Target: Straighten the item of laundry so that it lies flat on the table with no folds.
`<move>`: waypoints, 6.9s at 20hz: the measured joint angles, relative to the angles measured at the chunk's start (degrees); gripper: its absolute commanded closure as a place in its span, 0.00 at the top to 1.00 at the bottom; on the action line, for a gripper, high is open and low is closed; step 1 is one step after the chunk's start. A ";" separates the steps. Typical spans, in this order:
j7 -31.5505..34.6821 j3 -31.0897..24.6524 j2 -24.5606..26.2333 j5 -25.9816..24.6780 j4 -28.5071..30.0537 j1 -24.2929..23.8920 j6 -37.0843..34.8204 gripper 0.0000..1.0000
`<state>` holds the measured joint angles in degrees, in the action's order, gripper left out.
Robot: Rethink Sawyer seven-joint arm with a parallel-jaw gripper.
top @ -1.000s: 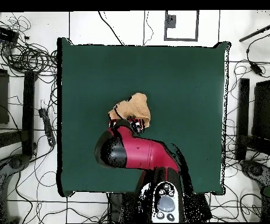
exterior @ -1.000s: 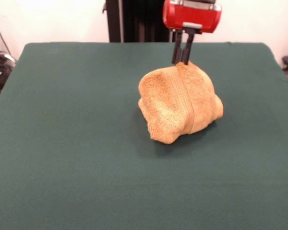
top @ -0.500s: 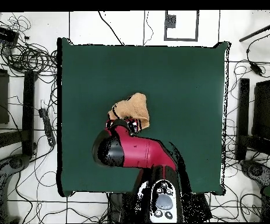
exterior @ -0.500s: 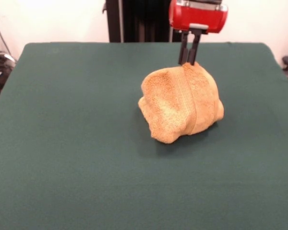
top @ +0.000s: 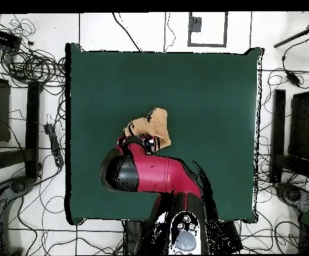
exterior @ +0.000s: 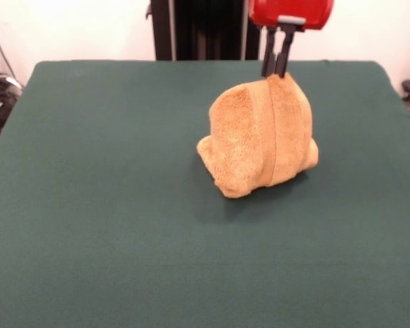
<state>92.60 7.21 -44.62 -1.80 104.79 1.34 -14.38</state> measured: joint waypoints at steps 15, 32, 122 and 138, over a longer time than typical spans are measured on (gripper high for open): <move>0.00 0.11 0.77 -0.14 -4.24 1.86 -6.32 0.00; 0.00 1.57 13.23 -0.76 -14.15 3.63 -13.35 0.00; 0.00 -5.61 9.21 -8.77 -17.06 -1.70 25.75 1.00; 0.00 -0.90 9.71 -6.70 -17.08 4.17 20.53 1.00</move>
<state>92.60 6.31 -34.91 -8.50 87.71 5.51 6.15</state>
